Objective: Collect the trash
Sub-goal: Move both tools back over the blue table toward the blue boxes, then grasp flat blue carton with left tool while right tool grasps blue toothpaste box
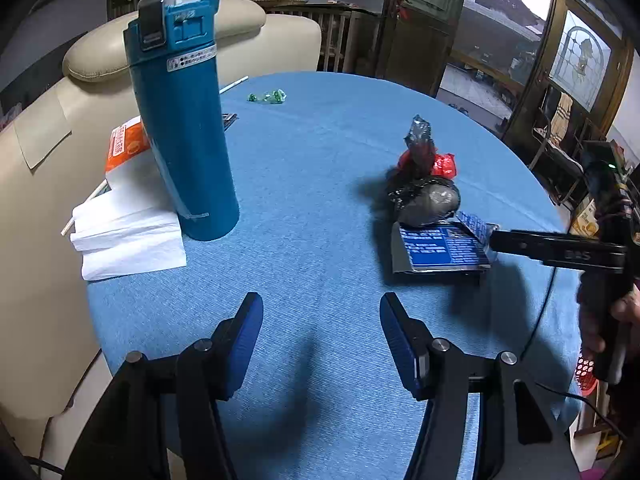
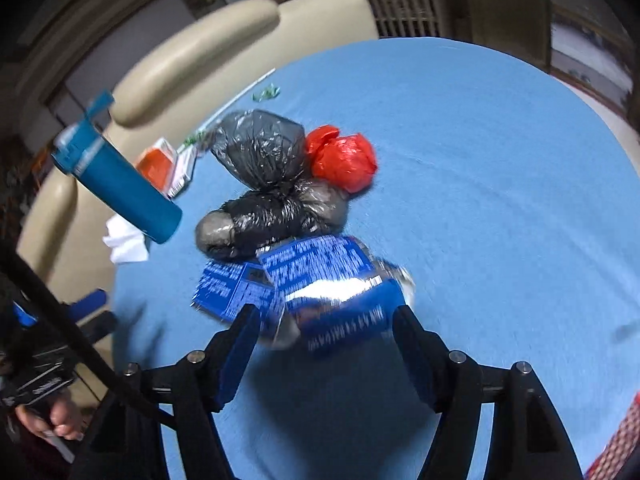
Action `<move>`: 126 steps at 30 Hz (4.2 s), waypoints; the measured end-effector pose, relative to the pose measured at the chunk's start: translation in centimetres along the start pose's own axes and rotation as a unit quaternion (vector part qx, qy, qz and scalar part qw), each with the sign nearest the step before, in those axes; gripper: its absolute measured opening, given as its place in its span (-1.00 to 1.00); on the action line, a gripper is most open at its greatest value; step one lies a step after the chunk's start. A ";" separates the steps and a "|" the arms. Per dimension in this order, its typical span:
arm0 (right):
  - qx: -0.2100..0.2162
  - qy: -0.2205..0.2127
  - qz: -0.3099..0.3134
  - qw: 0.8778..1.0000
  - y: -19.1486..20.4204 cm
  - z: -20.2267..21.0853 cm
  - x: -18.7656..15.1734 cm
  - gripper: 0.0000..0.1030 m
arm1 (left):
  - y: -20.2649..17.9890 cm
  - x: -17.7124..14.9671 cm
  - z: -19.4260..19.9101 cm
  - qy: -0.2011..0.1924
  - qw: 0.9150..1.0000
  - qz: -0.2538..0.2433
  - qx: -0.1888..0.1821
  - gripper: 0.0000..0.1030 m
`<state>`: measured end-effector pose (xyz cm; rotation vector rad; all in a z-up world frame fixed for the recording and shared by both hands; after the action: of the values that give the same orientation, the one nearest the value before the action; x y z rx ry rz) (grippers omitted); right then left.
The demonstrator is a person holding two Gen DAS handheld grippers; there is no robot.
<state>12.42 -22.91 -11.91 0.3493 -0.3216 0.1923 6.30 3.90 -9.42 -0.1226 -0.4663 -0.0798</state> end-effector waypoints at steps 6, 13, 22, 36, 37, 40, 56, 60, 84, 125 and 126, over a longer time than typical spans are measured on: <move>-0.056 0.017 0.044 0.997 0.0 -2.9 2.4 0.62 | 0.0 1.1 -0.8 0.004 1.000 -0.004 -0.014 0.21; -0.059 0.022 0.049 0.997 -1.8 -3.7 4.6 0.74 | -2.0 2.9 -2.1 0.009 0.998 -0.039 -0.046 0.36; -0.048 0.026 0.016 0.998 -3.7 -4.0 3.6 0.63 | -4.8 4.0 -3.6 0.040 0.993 -0.047 -0.096 0.36; -0.004 -0.033 -0.060 0.998 -7.4 0.9 -3.6 0.62 | -9.1 7.1 -7.3 0.088 0.991 0.037 -0.091 0.40; -0.003 -0.037 -0.062 0.997 -7.5 1.3 -4.0 0.62 | -9.2 7.4 -7.7 0.091 0.990 0.048 -0.094 0.40; 0.001 -0.047 -0.070 0.996 -7.5 2.0 -5.4 0.62 | -9.4 8.1 -8.9 0.110 0.987 0.073 -0.087 0.40; 0.052 -0.054 -0.110 0.991 -9.1 2.3 -7.9 0.62 | -10.3 4.9 -10.7 0.181 0.980 0.022 -0.084 0.36; 0.063 -0.052 -0.115 0.990 -9.2 2.6 -8.7 0.62 | -10.7 3.2 -9.7 0.191 0.978 -0.058 -0.066 0.36; 0.066 -0.069 -0.070 0.993 -5.4 4.7 -10.4 0.62 | -3.8 -2.5 -2.6 0.154 0.979 0.124 -0.059 0.48; 0.062 -0.136 -0.087 0.985 -7.1 10.7 -13.4 0.62 | -14.6 -2.2 3.3 0.067 0.997 -0.015 -0.016 0.19; 0.062 -0.141 -0.087 0.984 -7.0 11.1 -13.5 0.62 | -15.0 -2.0 3.8 0.060 0.998 -0.022 -0.014 0.19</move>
<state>-1.58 -35.18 -8.74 0.5263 -0.5577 -0.0095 1.24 -10.33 -5.52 -0.1348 -0.3476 -0.1369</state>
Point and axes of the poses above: each gripper's, at about its wrist camera, not at the fingertips, and z roughly against the way its jaws point, y to its left, x to its top, the point moved 5 cm from there along -z, roughly the way its jaws point, and after that the axes turned 10 degrees about y, right-handed, at the moved point
